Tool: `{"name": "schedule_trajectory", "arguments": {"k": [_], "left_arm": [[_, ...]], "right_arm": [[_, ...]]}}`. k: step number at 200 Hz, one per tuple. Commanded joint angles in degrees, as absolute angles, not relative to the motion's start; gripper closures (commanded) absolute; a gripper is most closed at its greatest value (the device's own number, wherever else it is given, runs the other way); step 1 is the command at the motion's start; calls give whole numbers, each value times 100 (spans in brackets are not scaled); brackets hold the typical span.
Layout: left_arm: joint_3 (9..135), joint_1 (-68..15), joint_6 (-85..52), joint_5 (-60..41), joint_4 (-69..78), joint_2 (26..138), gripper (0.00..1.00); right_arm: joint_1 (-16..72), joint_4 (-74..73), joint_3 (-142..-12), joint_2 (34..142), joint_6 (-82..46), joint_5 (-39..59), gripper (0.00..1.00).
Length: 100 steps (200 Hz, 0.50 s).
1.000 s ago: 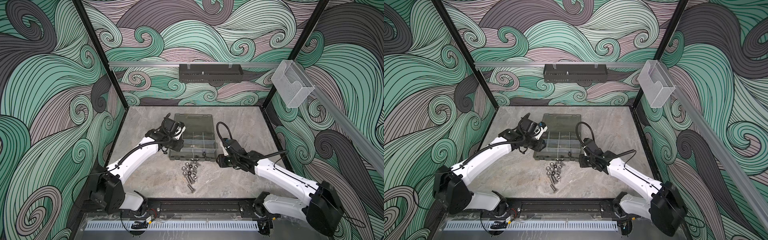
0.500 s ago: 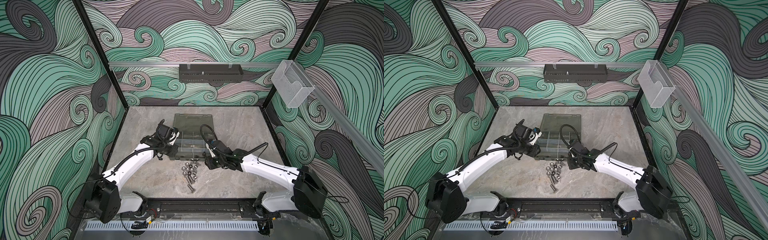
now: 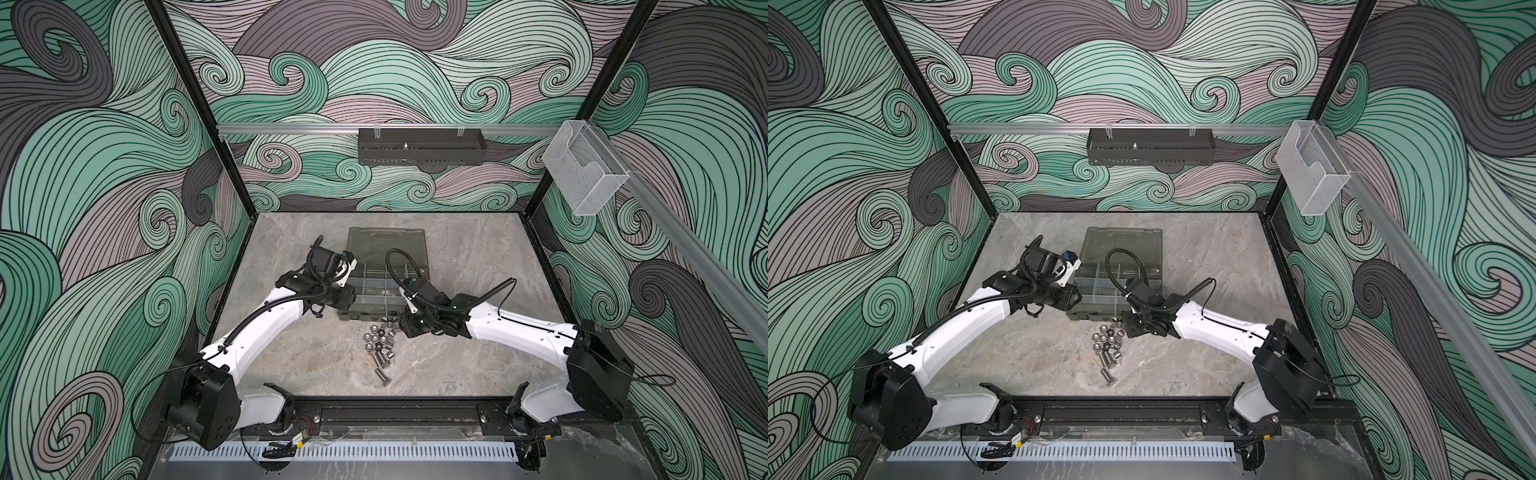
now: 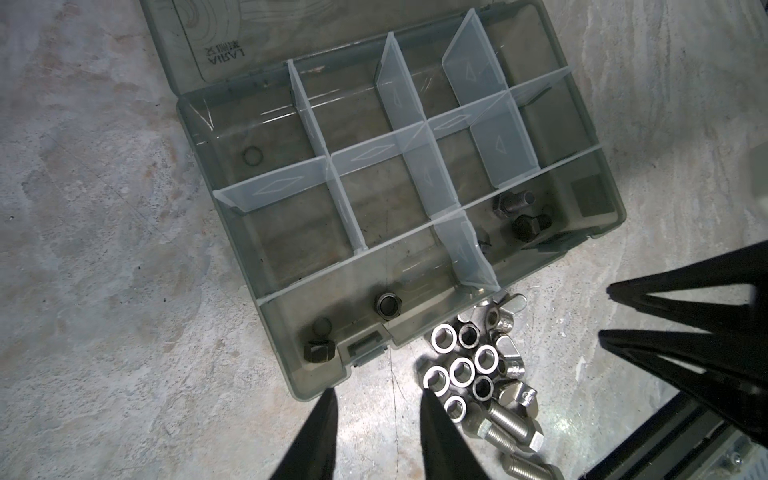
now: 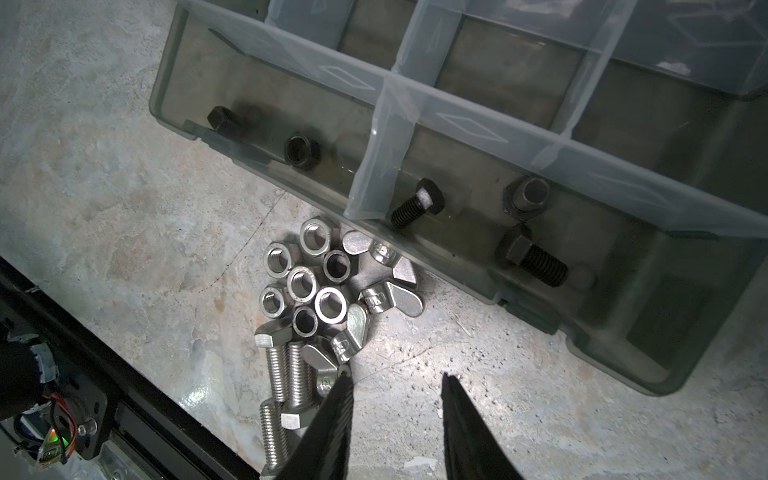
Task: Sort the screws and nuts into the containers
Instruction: 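Open the left gripper to drop the nut while the right gripper reaches toward the pile, then lower the right gripper onto a black nut in the pile and close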
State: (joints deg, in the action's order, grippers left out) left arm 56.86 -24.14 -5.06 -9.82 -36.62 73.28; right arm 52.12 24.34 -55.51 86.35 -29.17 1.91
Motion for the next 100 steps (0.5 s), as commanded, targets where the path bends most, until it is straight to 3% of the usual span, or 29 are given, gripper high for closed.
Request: {"name": "schedule_trajectory", "arguments": {"k": [1,100], "left_arm": [[5739,-2323,-567,-939,-3628,7171,63],[5742,-1945,-743,-1123,-3615,7215,63]], "right_arm": [[5306,2454,-5803,8830,-2893,122,63],[5621,2592,-6554,9878,-2691,217,66]]}}
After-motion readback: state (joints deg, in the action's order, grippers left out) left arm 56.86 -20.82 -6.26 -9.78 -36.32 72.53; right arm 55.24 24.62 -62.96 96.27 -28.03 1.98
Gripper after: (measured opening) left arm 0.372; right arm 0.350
